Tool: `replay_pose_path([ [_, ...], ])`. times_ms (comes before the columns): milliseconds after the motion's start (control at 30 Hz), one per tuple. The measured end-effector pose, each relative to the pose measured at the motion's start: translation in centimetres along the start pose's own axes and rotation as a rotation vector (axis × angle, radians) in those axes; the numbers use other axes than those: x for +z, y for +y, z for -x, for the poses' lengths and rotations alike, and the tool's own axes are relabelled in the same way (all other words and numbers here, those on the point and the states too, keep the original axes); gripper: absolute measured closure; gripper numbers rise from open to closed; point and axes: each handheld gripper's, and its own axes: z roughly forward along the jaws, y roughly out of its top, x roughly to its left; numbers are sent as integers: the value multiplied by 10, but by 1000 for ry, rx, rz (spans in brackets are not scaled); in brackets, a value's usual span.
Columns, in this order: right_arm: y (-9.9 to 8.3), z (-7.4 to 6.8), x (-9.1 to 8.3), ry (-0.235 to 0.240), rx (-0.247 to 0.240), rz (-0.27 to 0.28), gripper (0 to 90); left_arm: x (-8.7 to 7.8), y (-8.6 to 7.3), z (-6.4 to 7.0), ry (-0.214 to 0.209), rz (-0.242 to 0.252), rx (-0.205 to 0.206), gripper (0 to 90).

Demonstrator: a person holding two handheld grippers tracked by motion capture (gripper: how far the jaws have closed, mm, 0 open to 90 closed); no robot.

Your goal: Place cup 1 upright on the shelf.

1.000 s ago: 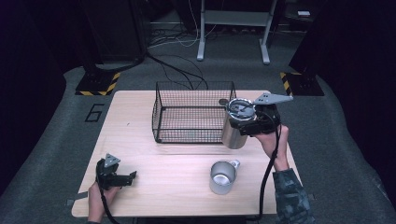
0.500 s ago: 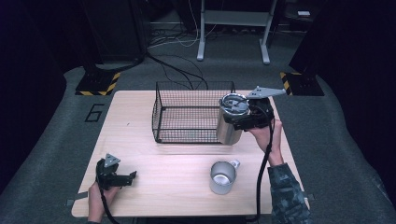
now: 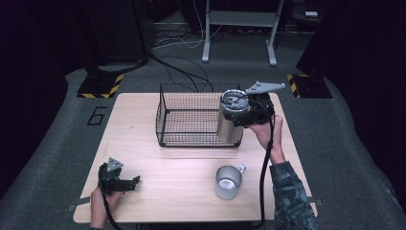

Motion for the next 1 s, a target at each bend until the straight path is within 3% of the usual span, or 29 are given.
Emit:
replay_pose_path([
  [1000, 28, 9, 33, -22, -5, 5, 35, 0, 0, 0, 0, 0, 0, 2],
])
